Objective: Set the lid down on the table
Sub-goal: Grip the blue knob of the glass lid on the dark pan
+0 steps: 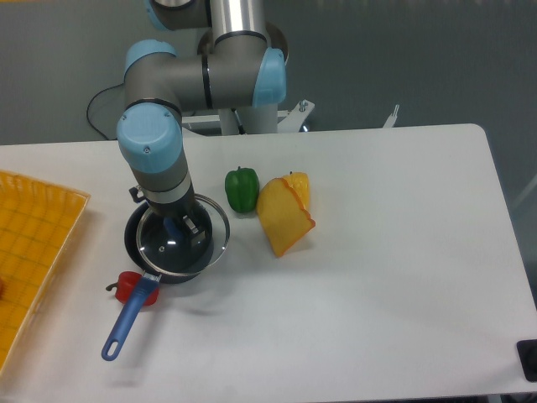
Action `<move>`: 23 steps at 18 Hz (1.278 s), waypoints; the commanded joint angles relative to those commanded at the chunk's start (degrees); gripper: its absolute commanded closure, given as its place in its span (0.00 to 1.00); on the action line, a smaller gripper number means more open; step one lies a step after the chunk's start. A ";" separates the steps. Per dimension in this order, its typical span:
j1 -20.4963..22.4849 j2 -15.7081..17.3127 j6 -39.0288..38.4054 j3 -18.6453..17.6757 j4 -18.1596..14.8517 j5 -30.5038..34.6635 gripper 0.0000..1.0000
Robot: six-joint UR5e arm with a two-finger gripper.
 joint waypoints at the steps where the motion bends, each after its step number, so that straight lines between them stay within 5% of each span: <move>1: -0.09 0.00 0.00 -0.09 0.00 0.00 0.44; 23: 2.20 -0.35 -0.62 2.28 0.26 0.70 0.44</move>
